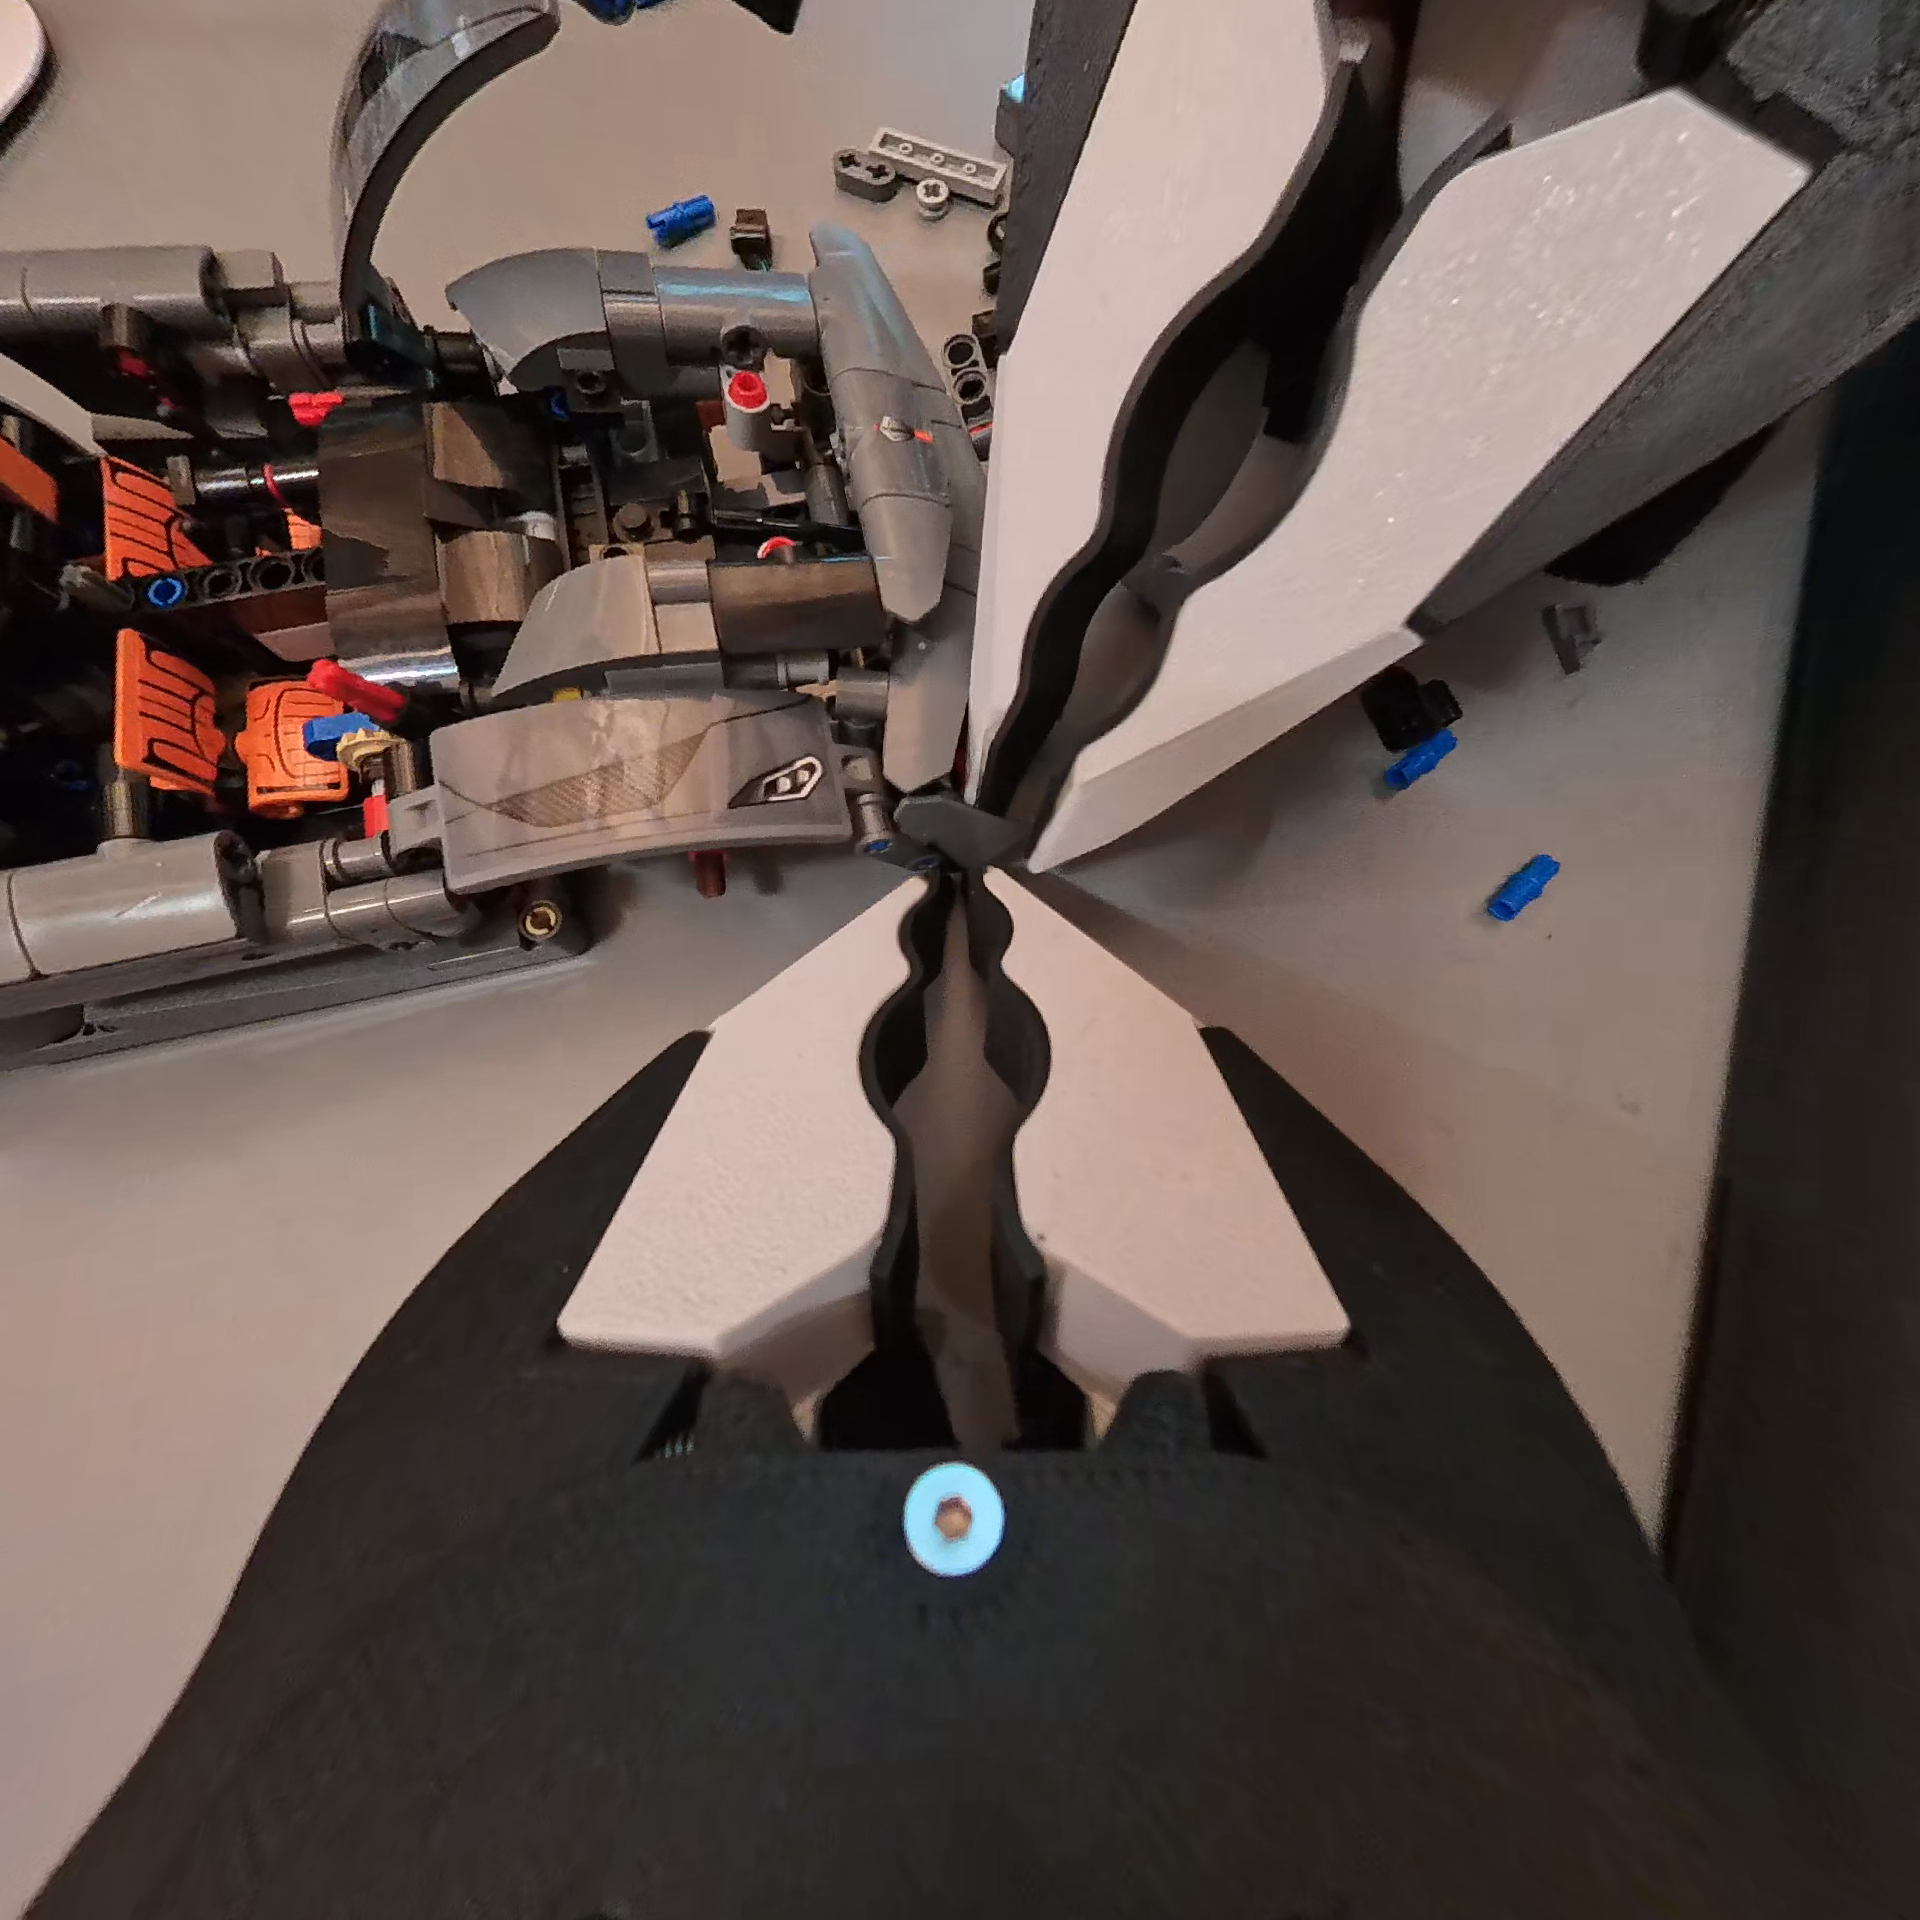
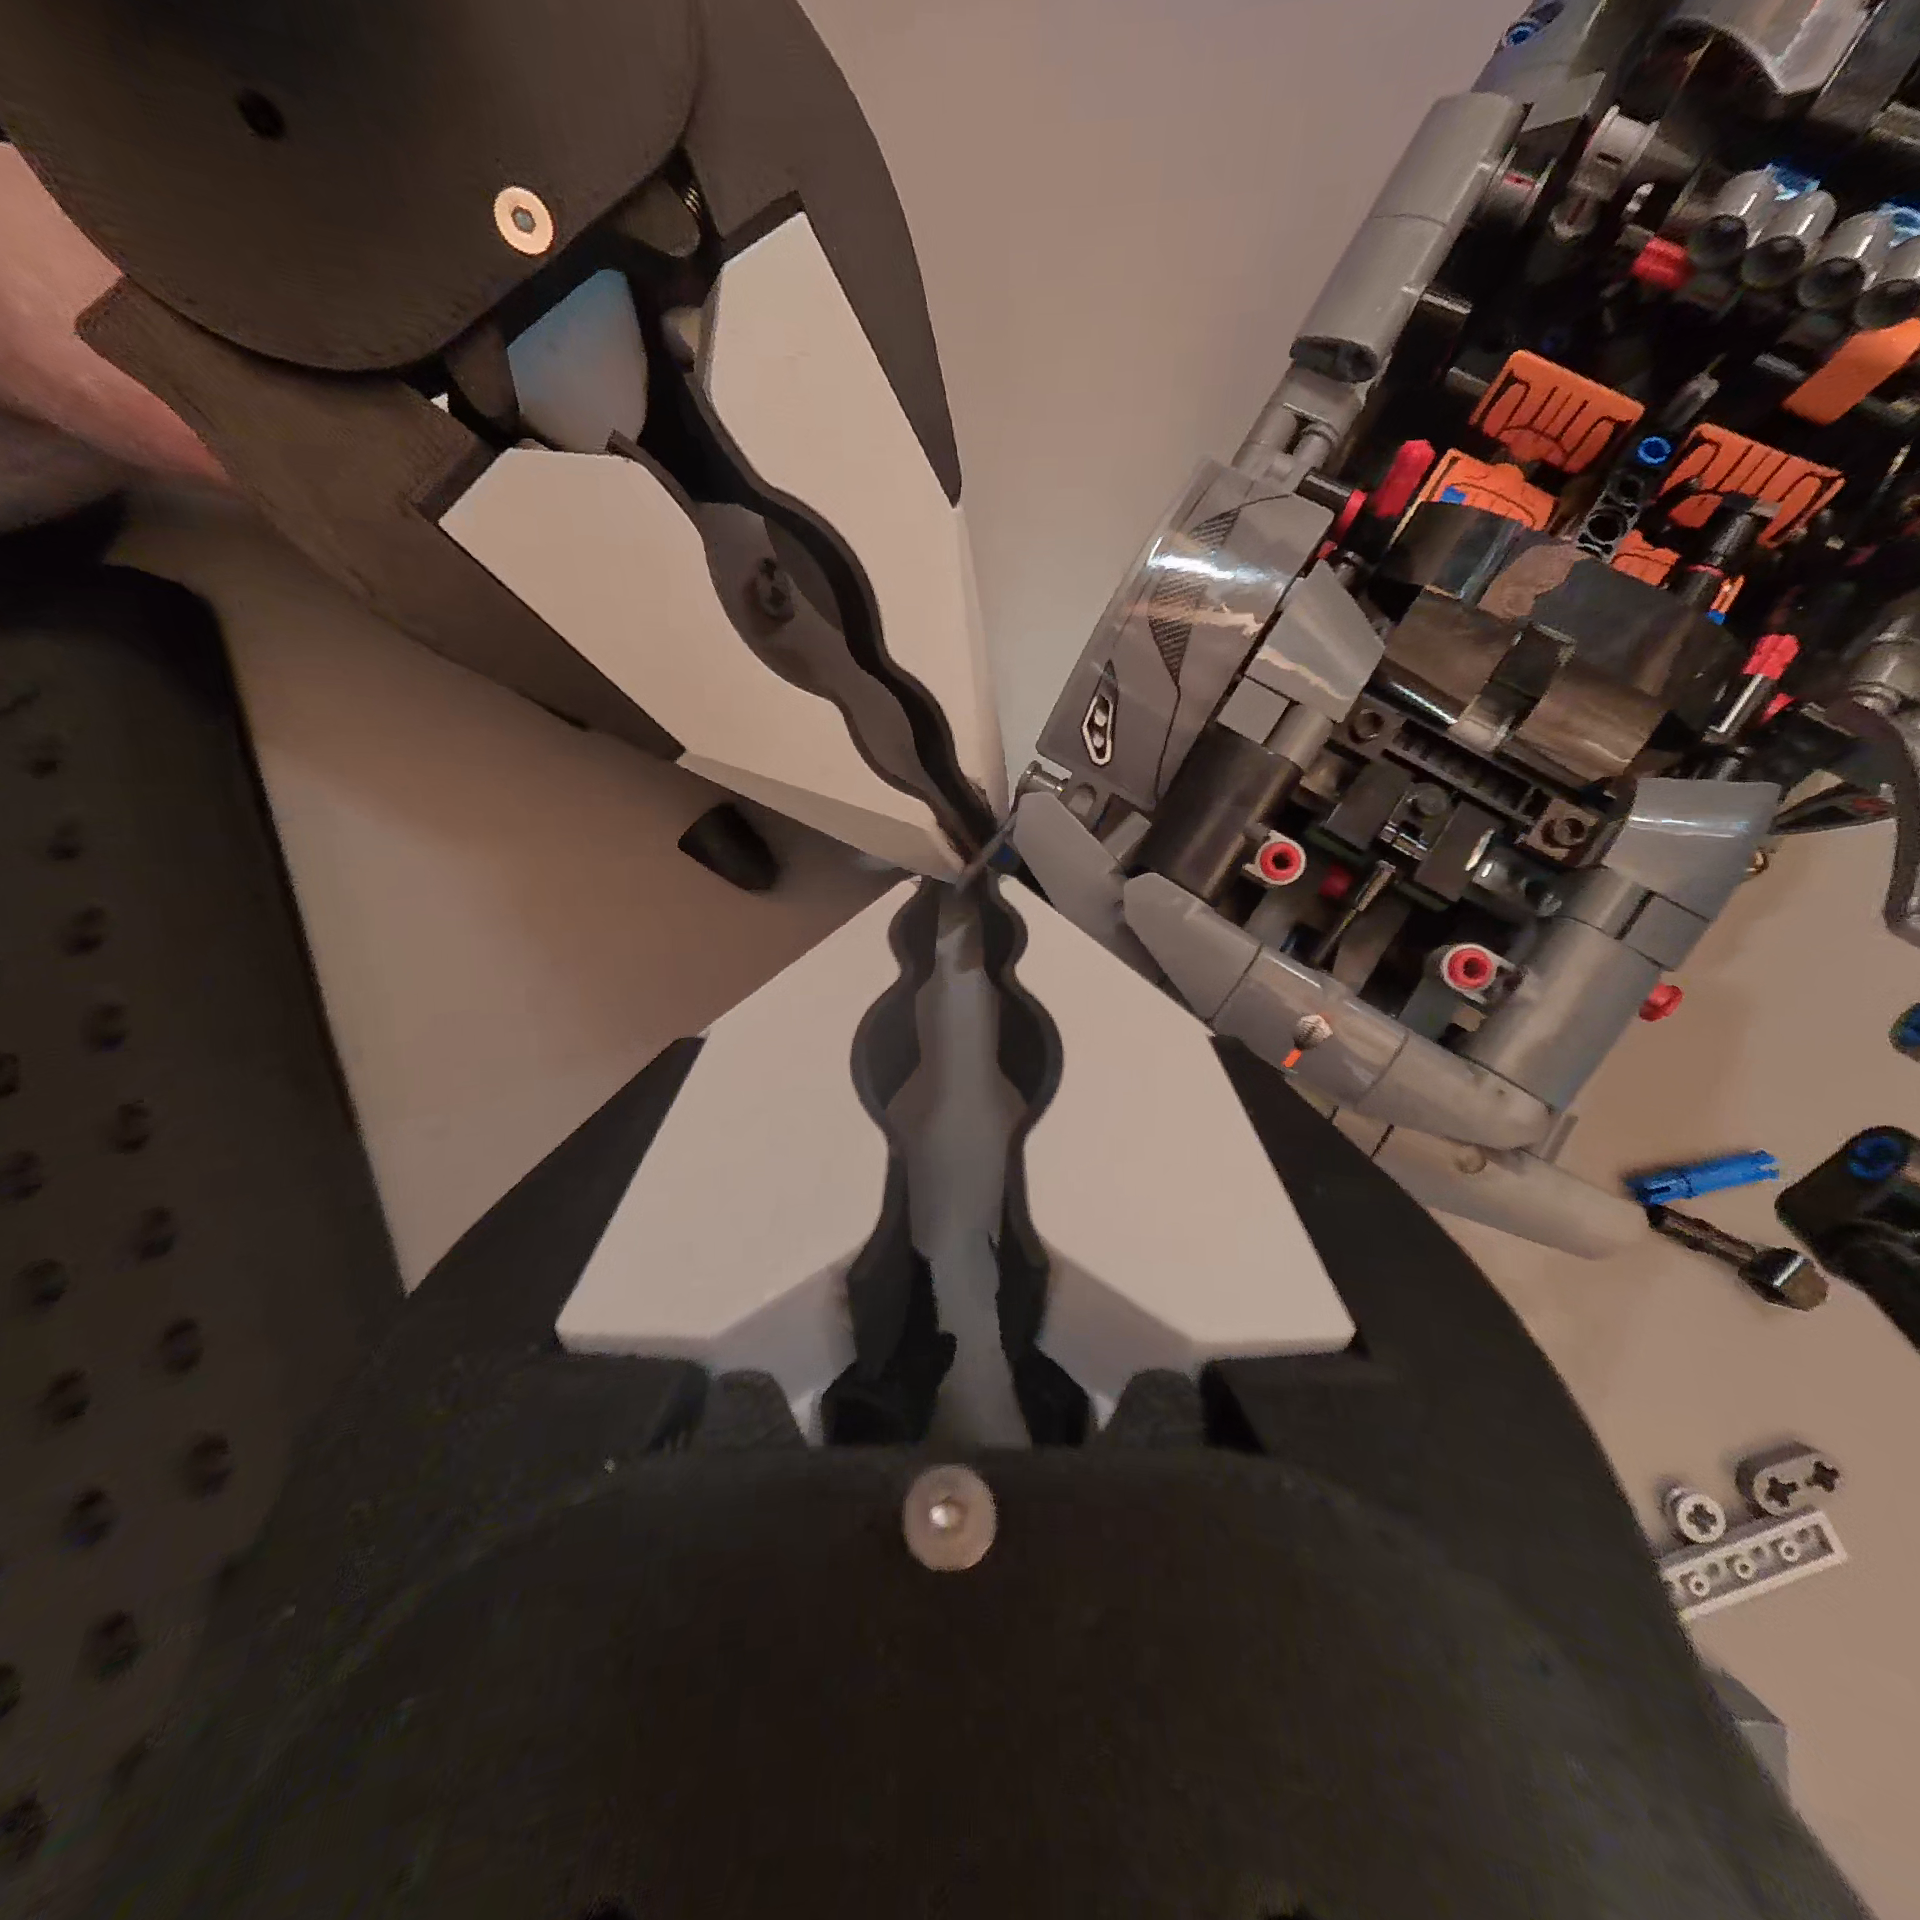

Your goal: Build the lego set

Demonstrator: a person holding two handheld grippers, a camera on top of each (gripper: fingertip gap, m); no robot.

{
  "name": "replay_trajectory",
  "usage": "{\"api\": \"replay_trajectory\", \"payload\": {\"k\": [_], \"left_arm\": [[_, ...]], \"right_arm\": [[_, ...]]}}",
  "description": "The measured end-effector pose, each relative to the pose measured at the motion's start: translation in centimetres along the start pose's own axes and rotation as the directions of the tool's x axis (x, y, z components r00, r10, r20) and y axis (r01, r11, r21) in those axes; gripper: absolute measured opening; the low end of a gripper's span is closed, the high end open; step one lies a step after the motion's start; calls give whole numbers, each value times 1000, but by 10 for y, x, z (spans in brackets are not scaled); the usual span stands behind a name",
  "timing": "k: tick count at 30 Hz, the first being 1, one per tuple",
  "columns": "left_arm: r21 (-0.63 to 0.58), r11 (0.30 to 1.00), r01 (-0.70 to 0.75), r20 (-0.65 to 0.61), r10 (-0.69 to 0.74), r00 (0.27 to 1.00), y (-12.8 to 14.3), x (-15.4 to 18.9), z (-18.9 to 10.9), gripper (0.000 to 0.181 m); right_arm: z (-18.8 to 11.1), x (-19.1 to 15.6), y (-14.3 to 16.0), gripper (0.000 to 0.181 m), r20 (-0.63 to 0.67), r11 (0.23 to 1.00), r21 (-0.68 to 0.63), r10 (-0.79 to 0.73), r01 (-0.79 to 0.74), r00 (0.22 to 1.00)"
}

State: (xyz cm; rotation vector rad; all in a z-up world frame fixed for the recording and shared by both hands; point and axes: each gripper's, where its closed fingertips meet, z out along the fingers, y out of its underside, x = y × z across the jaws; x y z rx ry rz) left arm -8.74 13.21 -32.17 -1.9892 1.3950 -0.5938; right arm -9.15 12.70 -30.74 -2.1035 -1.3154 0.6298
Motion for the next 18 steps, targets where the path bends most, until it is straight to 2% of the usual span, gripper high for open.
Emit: {"api": "replay_trajectory", "payload": {"k": [13,18], "left_arm": [[8,1000,-21,14,21,1000,-3,1,2,0],[15,1000,-11,16,11,1000,-3,-1,0,0]], "right_arm": [[2,8,0,0,-83,993,-41,-113,110,990],[2,7,-1,0,-80,993,-33,-112,110,990]]}}
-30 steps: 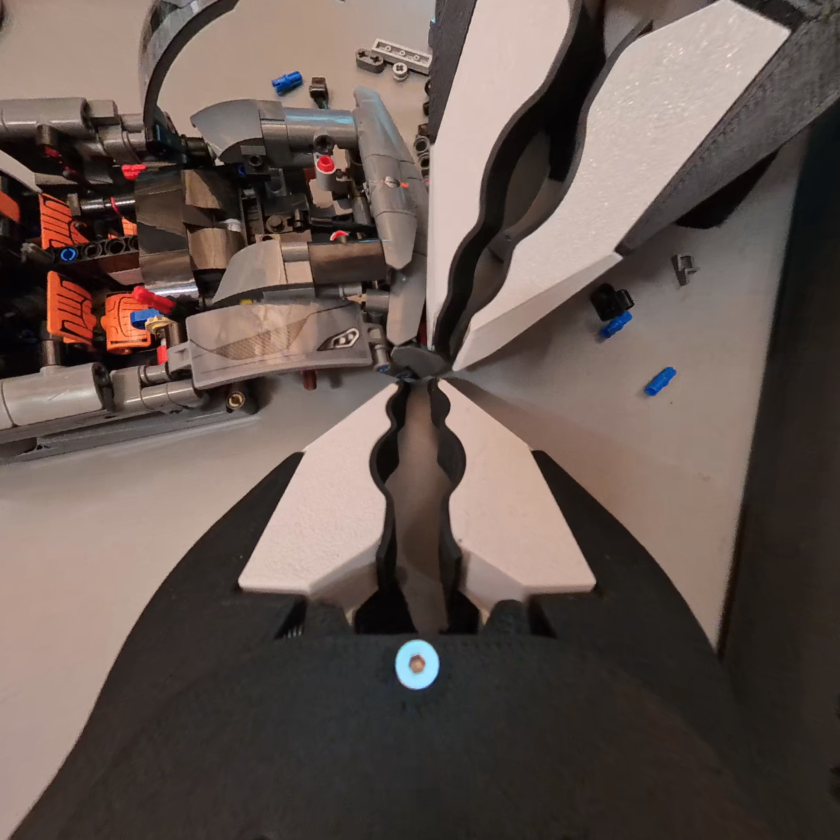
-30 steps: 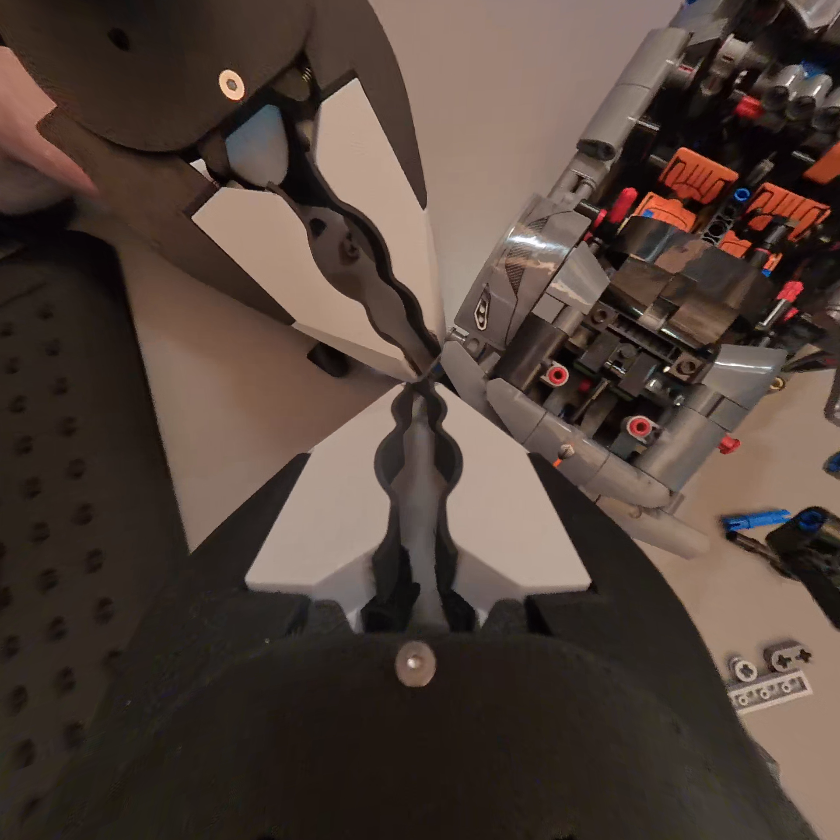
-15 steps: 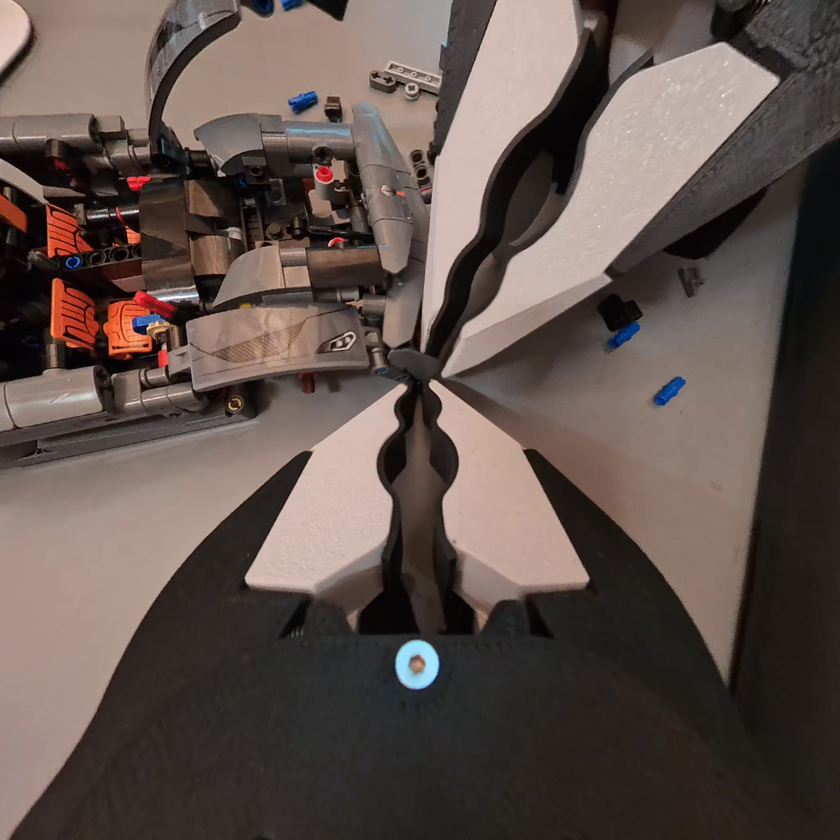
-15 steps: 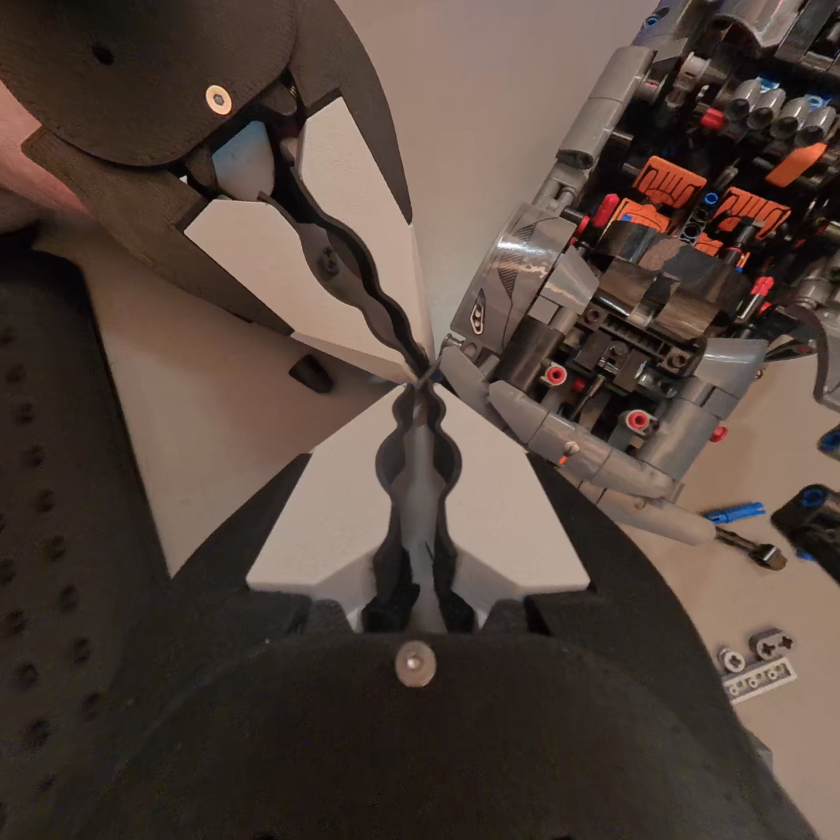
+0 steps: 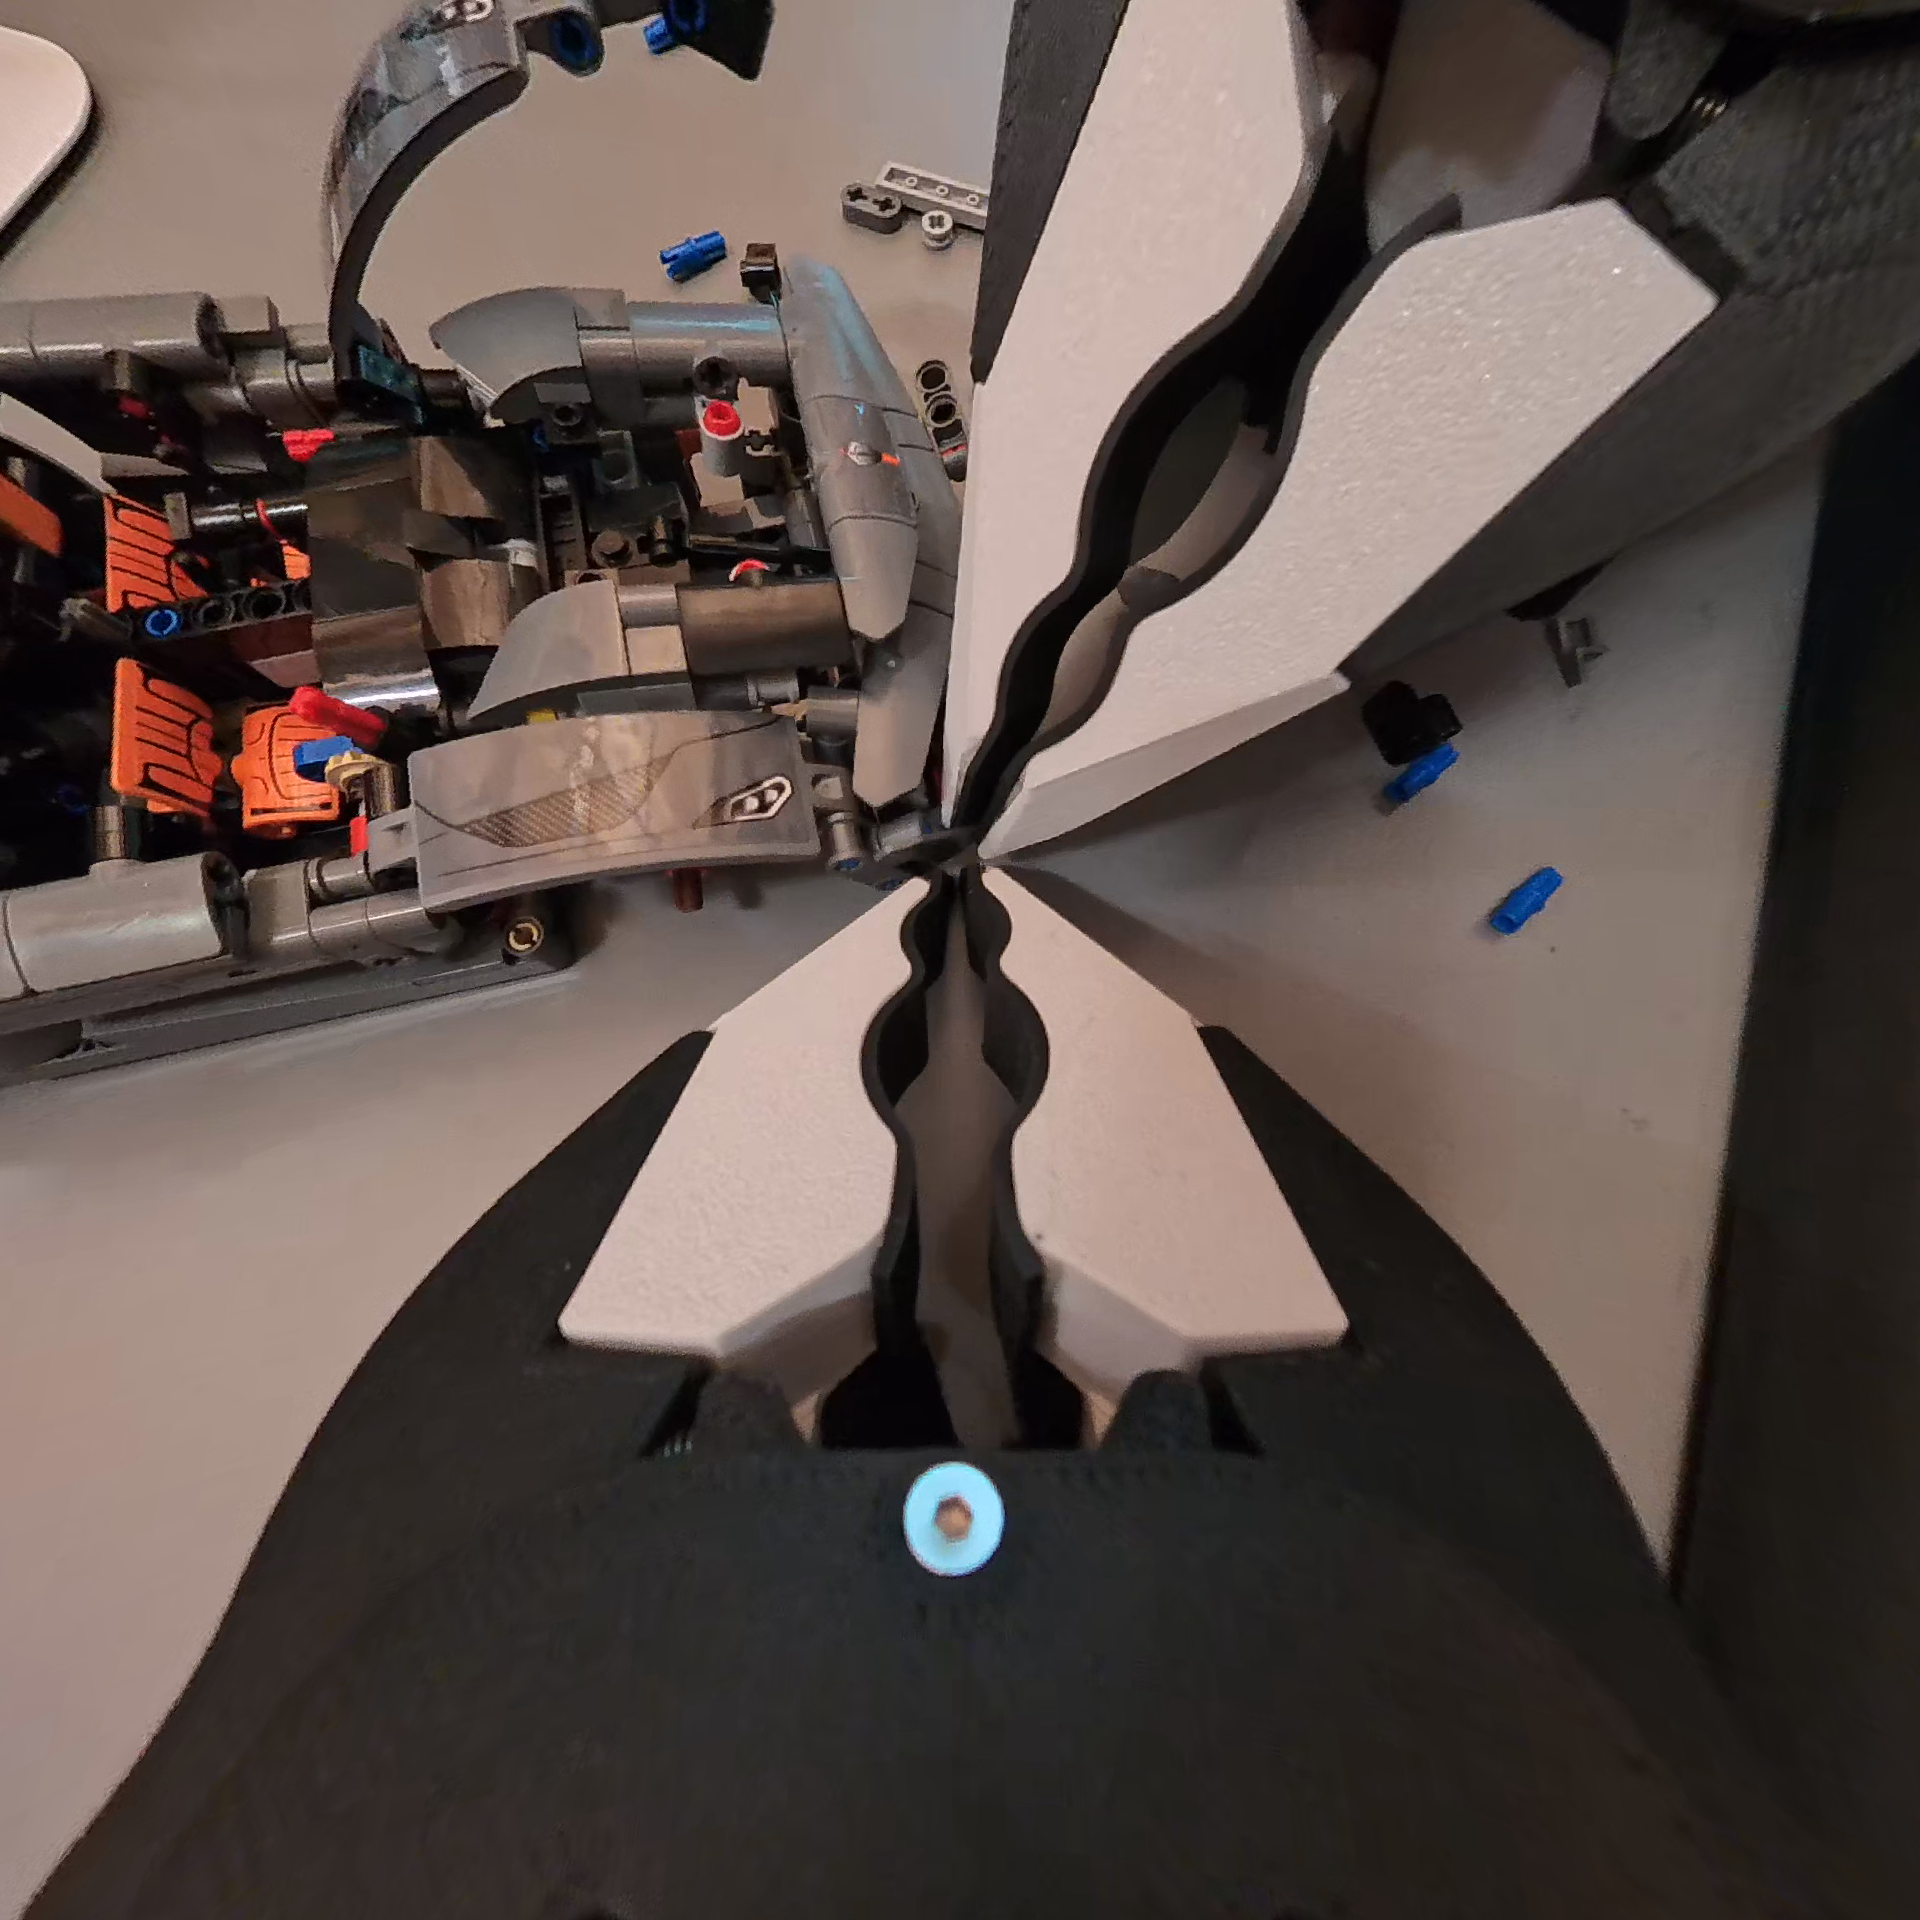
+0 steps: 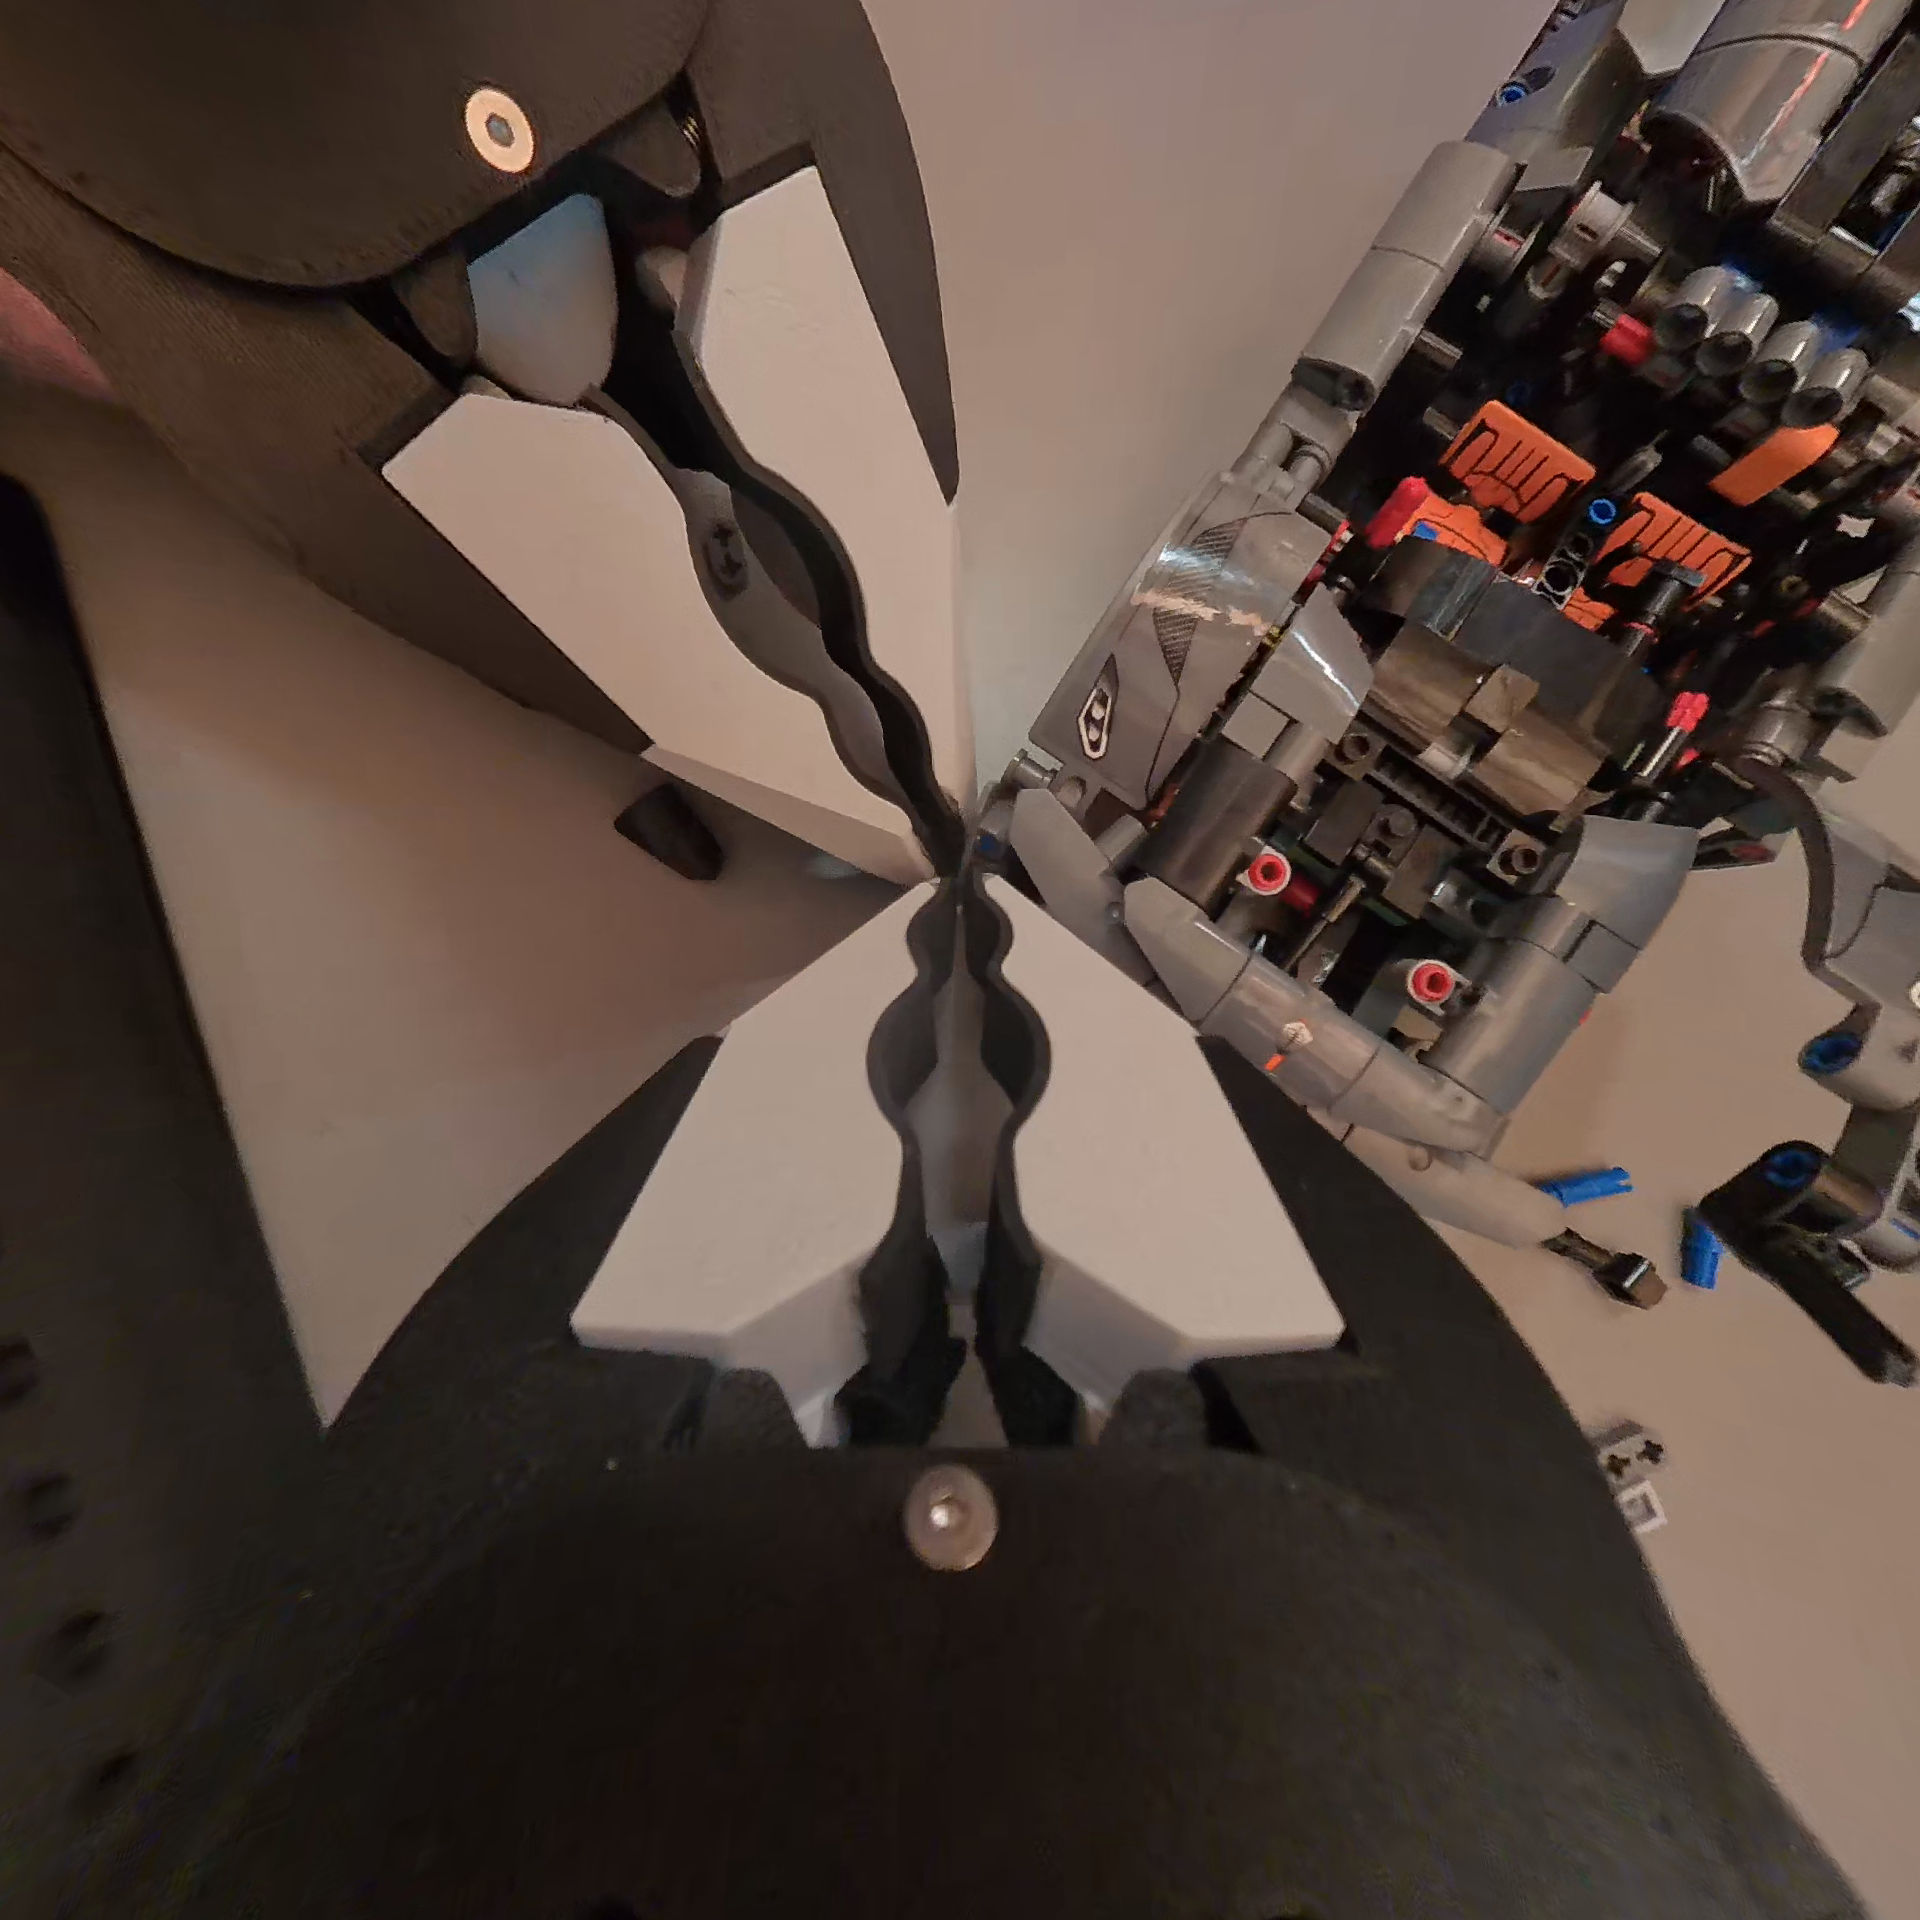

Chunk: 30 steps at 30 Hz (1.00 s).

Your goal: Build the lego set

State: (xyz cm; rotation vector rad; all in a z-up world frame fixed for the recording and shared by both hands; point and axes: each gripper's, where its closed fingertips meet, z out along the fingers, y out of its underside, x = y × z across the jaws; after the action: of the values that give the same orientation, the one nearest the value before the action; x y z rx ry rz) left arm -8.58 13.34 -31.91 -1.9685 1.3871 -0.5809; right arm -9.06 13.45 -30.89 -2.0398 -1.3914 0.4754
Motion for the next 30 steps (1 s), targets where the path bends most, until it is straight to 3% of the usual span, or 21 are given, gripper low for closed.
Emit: {"api": "replay_trajectory", "payload": {"k": [6,16,20,23,30], "left_arm": [[4,1000,-24,17,24,1000,-2,0,-3,0],[-74,978,-196,142,205,968,-2,-4,-7,1],[-145,945,-292,211,318,924,-2,-9,-12,0],[-197,922,-333,293,379,878,-3,-17,-17,14],[-159,928,-336,260,367,893,-4,-11,-18,7]], "right_arm": [[0,-1,-1,0,25,1000,12,22,-23,999],[2,-2,-2,0,70,997,15,69,-70,995],[3,-3,-3,0,88,996,15,91,-93,992],[3,-4,-3,0,92,995,17,98,-100,991],[2,-3,-2,0,98,993,18,110,-112,989]]}}
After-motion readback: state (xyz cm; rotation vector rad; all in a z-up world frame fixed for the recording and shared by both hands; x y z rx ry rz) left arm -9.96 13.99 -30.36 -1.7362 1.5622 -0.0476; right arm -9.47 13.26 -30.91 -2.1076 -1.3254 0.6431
